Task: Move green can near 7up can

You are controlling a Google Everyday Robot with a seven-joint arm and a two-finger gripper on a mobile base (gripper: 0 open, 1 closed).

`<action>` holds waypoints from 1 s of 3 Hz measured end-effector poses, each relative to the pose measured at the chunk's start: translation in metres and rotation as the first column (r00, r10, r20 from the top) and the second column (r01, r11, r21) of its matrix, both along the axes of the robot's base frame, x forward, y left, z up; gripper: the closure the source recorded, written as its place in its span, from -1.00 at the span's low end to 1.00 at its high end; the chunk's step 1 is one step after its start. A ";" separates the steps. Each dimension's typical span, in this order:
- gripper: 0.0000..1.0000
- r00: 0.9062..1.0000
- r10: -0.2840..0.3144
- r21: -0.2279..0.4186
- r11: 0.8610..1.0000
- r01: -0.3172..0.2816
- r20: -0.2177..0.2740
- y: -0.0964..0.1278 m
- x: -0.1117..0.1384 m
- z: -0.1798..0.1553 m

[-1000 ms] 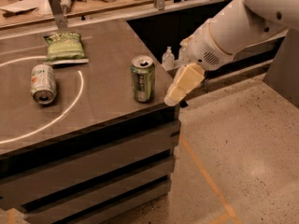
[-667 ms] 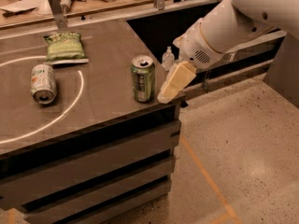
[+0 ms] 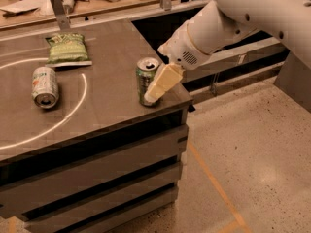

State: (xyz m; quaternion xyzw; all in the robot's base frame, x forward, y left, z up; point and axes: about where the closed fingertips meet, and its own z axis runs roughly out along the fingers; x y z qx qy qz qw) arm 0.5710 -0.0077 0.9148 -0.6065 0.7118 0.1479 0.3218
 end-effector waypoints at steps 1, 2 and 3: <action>-0.20 0.999 0.031 0.019 0.999 -0.031 -0.010 0.019 0.005 -0.003; 0.25 0.998 0.061 0.034 0.998 -0.061 -0.017 0.034 0.009 -0.003; 0.73 0.994 0.107 0.051 0.993 -0.106 -0.009 0.054 0.014 0.002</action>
Offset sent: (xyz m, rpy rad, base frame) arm 0.0157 0.0510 -0.0018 0.0542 0.0244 0.0948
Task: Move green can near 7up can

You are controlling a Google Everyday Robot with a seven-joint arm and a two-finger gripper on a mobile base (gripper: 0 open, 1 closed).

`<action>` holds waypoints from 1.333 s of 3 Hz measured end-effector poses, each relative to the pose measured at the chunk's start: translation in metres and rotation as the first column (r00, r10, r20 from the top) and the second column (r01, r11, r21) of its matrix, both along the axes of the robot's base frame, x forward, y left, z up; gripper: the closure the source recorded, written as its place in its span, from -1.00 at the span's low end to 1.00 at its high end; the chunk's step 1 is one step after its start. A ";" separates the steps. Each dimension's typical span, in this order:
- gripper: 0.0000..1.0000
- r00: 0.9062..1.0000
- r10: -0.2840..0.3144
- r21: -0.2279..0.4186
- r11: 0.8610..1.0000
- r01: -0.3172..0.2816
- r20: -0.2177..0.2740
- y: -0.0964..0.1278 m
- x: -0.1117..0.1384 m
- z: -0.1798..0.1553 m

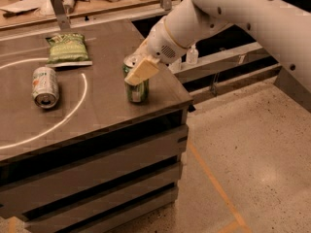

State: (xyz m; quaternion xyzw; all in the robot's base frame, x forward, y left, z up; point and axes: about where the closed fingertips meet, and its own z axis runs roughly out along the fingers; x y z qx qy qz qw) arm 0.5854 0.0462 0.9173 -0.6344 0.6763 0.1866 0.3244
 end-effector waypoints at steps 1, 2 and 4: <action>1.00 0.998 0.065 0.027 0.997 -0.066 0.020 0.031 0.008 0.009; 1.00 0.992 0.120 0.047 0.991 -0.121 0.037 0.061 0.017 0.014; 0.71 0.980 0.197 0.069 0.978 -0.199 0.034 0.114 0.022 0.005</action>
Offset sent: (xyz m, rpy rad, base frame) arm 0.0283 0.0950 0.0222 0.0775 -0.0558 0.1826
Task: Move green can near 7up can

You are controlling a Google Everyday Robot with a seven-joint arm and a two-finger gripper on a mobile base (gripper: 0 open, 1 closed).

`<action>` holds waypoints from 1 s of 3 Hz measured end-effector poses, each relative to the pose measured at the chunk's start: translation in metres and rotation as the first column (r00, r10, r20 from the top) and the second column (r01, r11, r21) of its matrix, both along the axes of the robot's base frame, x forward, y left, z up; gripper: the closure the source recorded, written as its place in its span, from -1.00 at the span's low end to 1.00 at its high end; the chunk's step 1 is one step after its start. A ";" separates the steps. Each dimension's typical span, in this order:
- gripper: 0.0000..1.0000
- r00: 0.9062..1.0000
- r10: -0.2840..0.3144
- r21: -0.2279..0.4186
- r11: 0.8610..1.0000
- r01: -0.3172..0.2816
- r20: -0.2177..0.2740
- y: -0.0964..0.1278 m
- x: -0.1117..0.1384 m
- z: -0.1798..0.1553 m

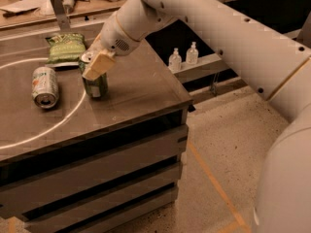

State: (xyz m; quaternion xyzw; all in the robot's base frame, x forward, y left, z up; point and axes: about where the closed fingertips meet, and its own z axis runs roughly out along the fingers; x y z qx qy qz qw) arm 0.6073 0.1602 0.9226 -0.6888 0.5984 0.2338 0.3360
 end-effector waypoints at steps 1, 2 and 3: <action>0.24 0.999 0.034 0.011 0.999 -0.034 -0.013 0.021 -0.002 -0.006; -0.23 0.997 0.074 0.024 0.997 -0.073 -0.015 0.041 -0.004 -0.006; -0.84 0.994 0.111 0.021 0.994 -0.111 -0.017 0.061 -0.006 -0.008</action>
Offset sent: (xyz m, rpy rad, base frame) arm -0.0053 0.0622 -0.0016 0.0416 0.0125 0.1181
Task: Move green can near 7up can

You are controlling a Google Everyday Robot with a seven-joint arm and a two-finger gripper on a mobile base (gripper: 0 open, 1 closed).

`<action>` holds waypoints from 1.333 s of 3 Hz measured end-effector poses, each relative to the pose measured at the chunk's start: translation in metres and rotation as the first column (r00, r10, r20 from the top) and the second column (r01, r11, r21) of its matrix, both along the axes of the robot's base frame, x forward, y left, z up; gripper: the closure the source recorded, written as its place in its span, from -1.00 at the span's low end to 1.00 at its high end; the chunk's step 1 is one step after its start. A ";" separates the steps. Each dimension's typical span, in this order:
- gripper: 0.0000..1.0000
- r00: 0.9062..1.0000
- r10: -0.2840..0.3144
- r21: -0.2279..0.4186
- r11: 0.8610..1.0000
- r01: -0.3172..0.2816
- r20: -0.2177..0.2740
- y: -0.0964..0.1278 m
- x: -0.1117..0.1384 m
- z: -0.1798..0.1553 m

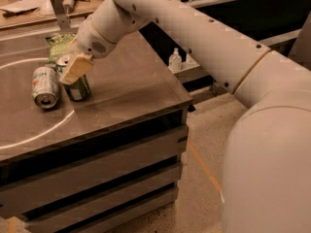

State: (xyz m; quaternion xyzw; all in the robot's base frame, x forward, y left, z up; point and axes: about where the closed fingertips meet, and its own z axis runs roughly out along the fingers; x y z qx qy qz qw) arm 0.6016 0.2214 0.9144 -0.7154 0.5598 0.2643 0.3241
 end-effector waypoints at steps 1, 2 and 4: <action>-1.00 1.000 0.016 -0.019 1.000 -0.016 0.003 0.008 -0.001 -0.005; -1.00 1.000 0.002 -0.018 1.000 -0.002 -0.016 -0.012 -0.005 -0.004; -1.00 0.997 -0.074 -0.010 0.997 0.074 -0.020 -0.074 -0.012 0.005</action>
Offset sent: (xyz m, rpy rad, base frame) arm -0.0049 -0.0511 0.0007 -0.0128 0.0379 -0.0386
